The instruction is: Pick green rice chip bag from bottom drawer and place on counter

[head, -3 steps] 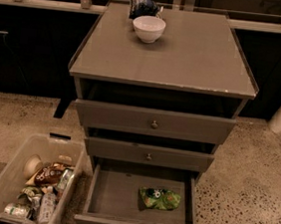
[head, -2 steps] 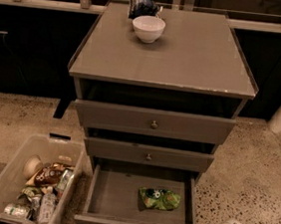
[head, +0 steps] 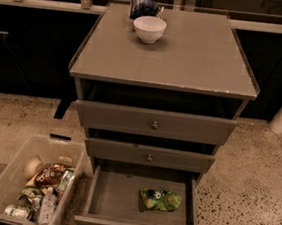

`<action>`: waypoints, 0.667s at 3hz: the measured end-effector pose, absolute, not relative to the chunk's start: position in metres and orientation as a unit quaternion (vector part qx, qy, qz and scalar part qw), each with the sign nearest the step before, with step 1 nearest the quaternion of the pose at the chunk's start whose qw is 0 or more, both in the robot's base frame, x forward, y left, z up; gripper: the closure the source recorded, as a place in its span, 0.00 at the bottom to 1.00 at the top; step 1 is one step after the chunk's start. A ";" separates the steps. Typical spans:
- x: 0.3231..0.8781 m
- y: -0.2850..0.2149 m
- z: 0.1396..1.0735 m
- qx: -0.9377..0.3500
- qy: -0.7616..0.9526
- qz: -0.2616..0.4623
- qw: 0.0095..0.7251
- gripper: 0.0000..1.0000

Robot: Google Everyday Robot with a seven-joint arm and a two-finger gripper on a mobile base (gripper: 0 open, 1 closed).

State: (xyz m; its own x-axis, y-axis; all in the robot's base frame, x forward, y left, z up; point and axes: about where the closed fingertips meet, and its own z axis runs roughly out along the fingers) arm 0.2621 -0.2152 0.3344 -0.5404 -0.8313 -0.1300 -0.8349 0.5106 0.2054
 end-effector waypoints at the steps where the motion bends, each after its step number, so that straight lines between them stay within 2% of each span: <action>1: 0.276 -0.222 0.326 -0.469 0.875 0.120 0.018 0.00; 2: 0.314 -0.206 0.331 -0.456 0.877 0.143 0.046 0.00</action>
Offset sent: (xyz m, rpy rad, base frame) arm 0.1511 0.0406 0.0379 0.3089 -0.2696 0.5449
